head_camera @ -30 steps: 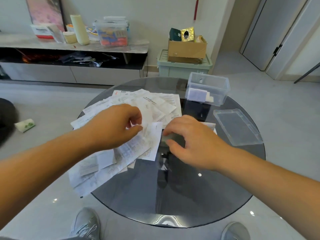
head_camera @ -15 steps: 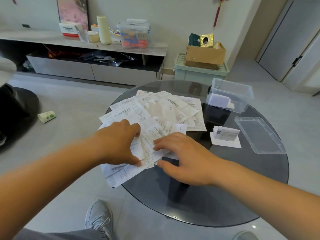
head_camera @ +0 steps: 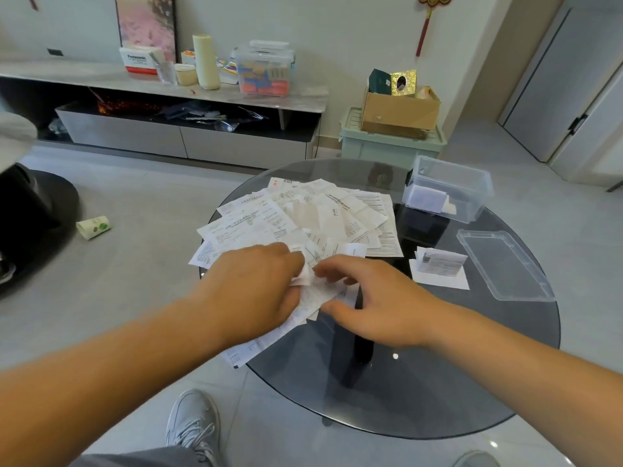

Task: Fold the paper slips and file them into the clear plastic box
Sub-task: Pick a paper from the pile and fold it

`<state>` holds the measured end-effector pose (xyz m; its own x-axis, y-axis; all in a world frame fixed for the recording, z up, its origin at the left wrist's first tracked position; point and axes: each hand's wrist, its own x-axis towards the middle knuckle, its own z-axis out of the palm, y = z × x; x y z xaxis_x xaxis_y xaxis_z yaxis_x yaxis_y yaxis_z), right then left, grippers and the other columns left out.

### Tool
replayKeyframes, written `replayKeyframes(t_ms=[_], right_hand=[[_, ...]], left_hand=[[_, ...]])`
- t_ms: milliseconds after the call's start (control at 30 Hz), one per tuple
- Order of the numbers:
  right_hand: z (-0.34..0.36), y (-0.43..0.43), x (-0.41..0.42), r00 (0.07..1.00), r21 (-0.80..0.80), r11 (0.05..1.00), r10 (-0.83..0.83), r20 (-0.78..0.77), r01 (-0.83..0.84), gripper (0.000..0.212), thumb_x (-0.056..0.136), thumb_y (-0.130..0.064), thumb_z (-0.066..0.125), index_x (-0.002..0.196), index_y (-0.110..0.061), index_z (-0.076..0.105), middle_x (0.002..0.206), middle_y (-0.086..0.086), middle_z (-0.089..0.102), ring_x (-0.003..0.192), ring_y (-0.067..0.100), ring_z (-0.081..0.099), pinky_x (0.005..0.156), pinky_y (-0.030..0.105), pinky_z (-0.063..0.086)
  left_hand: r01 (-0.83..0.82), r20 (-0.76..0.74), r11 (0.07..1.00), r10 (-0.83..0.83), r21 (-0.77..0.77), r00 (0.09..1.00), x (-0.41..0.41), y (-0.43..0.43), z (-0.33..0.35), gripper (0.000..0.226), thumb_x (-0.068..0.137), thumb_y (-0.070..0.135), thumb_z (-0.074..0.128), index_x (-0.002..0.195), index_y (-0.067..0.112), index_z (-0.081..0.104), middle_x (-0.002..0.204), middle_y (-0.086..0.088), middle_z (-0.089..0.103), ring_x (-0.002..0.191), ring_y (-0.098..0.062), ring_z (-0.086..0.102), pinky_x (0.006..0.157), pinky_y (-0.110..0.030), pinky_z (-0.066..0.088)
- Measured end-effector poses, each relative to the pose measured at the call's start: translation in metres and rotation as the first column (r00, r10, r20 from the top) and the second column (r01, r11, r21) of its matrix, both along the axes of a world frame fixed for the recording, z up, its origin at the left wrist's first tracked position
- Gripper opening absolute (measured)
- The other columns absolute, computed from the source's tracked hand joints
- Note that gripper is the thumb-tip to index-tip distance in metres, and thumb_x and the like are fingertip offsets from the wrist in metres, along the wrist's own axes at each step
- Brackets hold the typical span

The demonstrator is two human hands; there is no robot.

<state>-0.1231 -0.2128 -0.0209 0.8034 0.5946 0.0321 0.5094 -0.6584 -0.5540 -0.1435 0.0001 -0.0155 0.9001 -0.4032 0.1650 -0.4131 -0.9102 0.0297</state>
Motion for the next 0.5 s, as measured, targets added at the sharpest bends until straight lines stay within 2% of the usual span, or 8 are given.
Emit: replayKeyframes(t_ms=[100,167,233,300,333,400,500], right_hand=[[0.007,-0.019,-0.003,0.999,0.014,1.0,0.013,0.034,-0.013,0.044,0.086,-0.033,0.071,0.128,-0.036,0.056,0.122,-0.025,0.057,0.117,-0.003,0.05,0.097,0.017,0.042],[0.012,-0.035,-0.007,0.999,-0.013,0.999,0.031,0.028,-0.031,0.046,0.084,-0.036,0.074,0.128,-0.038,0.058,0.123,-0.026,0.057,0.121,-0.003,0.048,0.098,0.017,0.042],[0.015,-0.051,-0.014,0.999,-0.058,0.997,0.045,-0.004,-0.045,0.047,0.081,-0.043,0.078,0.123,-0.047,0.056,0.121,-0.029,0.056,0.121,-0.007,0.046,0.097,0.011,0.039],[0.013,-0.065,-0.021,0.998,-0.144,0.988,0.051,-0.036,-0.056,0.052,0.077,-0.053,0.078,0.122,-0.051,0.053,0.122,-0.03,0.054,0.119,-0.01,0.045,0.098,0.01,0.037],[0.009,-0.073,-0.024,0.998,-0.198,0.978,0.065,-0.023,-0.069,0.055,0.076,-0.059,0.075,0.126,-0.049,0.053,0.123,-0.029,0.054,0.12,-0.008,0.045,0.1,0.013,0.037],[-0.002,-0.089,-0.031,0.996,-0.257,0.963,0.091,0.019,-0.083,0.06,0.077,-0.068,0.068,0.13,-0.042,0.054,0.128,-0.027,0.053,0.124,-0.006,0.045,0.106,0.021,0.036],[-0.017,-0.111,-0.044,0.998,-0.254,0.966,0.057,0.039,-0.046,0.063,0.077,-0.075,0.059,0.129,-0.039,0.057,0.148,-0.028,0.04,0.139,-0.014,0.024,0.116,0.016,0.025]], left_hand=[[0.179,0.127,0.979,-0.166,-0.096,0.978,-0.012,-0.022,-0.007,0.027,0.093,0.037,0.039,0.096,0.023,0.063,0.088,0.005,0.062,0.074,-0.021,0.064,0.053,-0.037,0.052],[0.286,0.209,0.951,-0.259,-0.114,0.943,-0.018,-0.037,-0.014,0.018,0.088,0.03,0.05,0.086,0.021,0.065,0.081,0.002,0.063,0.066,-0.022,0.063,0.044,-0.034,0.05],[0.343,0.237,0.931,-0.308,-0.123,0.921,-0.022,-0.052,-0.019,0.005,0.081,0.02,0.07,0.084,0.019,0.066,0.085,-0.001,0.066,0.066,-0.022,0.061,0.044,-0.032,0.048],[0.371,0.187,0.919,-0.344,-0.134,0.92,-0.023,-0.067,-0.027,0.011,0.079,0.021,0.076,0.087,0.02,0.068,0.087,-0.001,0.066,0.067,-0.023,0.061,0.047,-0.033,0.049],[0.386,0.151,0.911,-0.366,-0.144,0.919,-0.023,-0.072,-0.031,0.008,0.083,0.026,0.072,0.09,0.021,0.069,0.087,0.0,0.066,0.068,-0.022,0.062,0.05,-0.033,0.05],[0.378,0.016,0.909,-0.382,-0.175,0.924,-0.024,-0.079,-0.034,0.027,0.091,0.046,0.056,0.107,0.027,0.067,0.095,0.004,0.066,0.08,-0.019,0.064,0.063,-0.033,0.054],[0.325,-0.153,0.938,-0.342,-0.126,0.927,-0.023,-0.078,-0.031,0.062,0.087,0.072,0.048,0.137,0.036,0.049,0.131,0.01,0.054,0.116,-0.012,0.053,0.1,-0.033,0.046]])
